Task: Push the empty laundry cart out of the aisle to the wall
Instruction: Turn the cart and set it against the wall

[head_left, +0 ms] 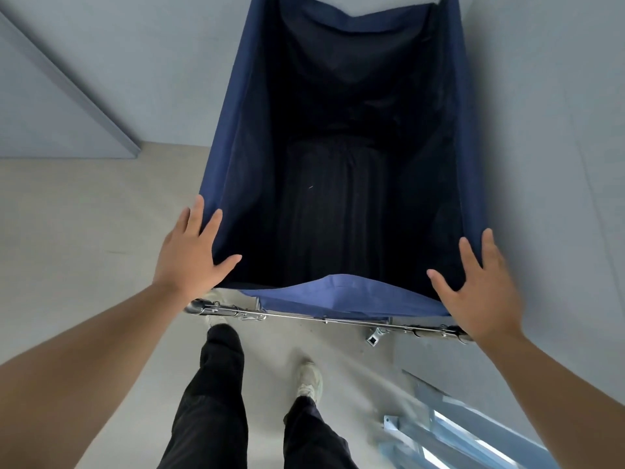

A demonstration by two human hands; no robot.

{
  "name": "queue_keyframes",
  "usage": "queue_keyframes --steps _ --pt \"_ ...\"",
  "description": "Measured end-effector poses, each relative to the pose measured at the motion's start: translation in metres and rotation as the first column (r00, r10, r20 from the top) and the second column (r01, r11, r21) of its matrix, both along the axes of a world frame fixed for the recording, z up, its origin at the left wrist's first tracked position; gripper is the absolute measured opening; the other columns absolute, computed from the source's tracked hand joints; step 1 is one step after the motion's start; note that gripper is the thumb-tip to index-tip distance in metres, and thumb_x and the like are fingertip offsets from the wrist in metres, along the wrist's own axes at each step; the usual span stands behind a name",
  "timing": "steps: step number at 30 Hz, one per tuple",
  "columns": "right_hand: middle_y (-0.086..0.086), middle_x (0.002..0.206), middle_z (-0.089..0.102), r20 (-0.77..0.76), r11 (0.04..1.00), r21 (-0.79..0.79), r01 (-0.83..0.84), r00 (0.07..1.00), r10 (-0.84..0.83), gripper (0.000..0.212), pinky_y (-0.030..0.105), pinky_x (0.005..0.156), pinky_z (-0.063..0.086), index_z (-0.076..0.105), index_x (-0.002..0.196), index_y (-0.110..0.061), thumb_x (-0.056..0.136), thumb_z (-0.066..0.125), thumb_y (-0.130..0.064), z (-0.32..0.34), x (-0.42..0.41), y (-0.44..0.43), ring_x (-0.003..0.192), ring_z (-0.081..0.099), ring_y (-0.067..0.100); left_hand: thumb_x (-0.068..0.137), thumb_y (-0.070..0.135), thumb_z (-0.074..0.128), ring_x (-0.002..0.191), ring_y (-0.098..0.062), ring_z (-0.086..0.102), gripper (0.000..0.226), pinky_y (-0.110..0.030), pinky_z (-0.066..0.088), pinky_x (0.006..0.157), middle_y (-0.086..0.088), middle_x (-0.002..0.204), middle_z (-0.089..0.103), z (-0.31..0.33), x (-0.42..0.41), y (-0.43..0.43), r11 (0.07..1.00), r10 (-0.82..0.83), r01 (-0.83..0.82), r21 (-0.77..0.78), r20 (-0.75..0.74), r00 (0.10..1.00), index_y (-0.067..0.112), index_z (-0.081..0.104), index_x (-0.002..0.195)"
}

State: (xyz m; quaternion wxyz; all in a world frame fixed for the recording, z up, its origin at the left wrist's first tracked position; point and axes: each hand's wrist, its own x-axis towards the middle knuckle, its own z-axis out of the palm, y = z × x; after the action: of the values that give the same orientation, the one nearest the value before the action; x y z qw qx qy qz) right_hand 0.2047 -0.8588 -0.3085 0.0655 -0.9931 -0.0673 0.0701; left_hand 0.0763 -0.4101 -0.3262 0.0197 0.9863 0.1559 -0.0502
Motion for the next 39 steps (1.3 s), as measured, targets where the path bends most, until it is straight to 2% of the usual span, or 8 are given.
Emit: queue_keyframes --steps 22,39 --pt "0.000 0.171 0.006 0.002 0.999 0.041 0.018 1.000 -0.018 0.081 0.048 0.105 0.047 0.033 0.156 -0.021 0.090 0.053 -0.064 -0.0015 -0.0020 0.0012 0.155 0.019 0.025 0.082 0.061 0.067 0.147 -0.043 0.026 0.090 -0.059 0.045 0.103 -0.016 0.166 0.015 -0.0002 0.0000 0.0019 1.000 -0.004 0.004 -0.028 0.026 1.000 0.015 0.034 0.151" --pt "0.000 0.170 0.008 0.013 0.999 0.022 0.023 1.000 -0.023 0.082 0.049 0.101 0.049 0.034 0.156 -0.022 0.088 0.055 -0.064 -0.0053 -0.0008 0.0014 0.153 0.023 0.027 0.081 0.065 0.064 0.145 -0.043 0.030 0.090 -0.058 0.048 0.098 -0.016 0.165 0.016 -0.0023 -0.0018 0.0058 0.999 -0.026 0.027 -0.023 0.023 0.999 0.017 0.033 0.150"
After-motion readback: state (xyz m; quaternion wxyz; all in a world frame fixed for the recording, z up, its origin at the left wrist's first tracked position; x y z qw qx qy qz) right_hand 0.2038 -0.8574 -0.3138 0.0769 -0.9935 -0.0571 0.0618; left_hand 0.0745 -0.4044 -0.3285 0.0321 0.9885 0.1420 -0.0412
